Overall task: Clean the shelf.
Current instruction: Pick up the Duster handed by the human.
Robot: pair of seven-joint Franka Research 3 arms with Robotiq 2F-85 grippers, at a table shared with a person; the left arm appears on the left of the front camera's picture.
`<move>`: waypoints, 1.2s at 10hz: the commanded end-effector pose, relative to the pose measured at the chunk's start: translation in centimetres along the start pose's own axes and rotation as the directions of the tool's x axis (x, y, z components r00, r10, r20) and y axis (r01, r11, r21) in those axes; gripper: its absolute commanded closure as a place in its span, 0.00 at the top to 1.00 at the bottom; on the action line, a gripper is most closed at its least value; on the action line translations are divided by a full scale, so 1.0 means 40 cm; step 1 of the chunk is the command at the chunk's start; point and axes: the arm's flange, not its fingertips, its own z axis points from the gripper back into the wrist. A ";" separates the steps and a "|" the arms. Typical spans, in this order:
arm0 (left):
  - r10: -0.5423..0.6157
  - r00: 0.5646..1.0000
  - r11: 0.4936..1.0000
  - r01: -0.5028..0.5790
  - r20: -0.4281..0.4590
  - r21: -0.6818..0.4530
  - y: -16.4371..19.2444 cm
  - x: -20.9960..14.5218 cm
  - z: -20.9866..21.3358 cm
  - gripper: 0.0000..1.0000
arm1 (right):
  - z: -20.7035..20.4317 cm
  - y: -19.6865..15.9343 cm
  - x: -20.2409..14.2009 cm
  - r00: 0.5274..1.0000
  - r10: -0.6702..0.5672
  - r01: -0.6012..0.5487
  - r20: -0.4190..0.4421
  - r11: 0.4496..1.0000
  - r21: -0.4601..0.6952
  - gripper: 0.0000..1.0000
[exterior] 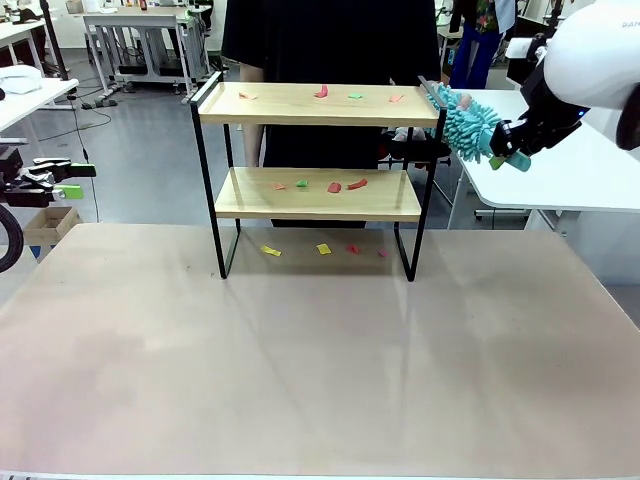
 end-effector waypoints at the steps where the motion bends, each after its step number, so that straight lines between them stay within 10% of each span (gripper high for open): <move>1: -0.004 1.000 1.000 0.004 -0.002 0.001 -0.001 0.004 -0.001 1.00 | 0.009 0.015 0.006 0.999 -0.044 0.045 0.017 0.997 -0.061 0.00; 12: -0.004 1.000 1.000 0.004 -0.002 0.001 -0.001 0.004 -0.001 1.00 | 0.012 0.013 0.002 0.998 -0.065 0.066 0.003 0.995 -0.073 0.00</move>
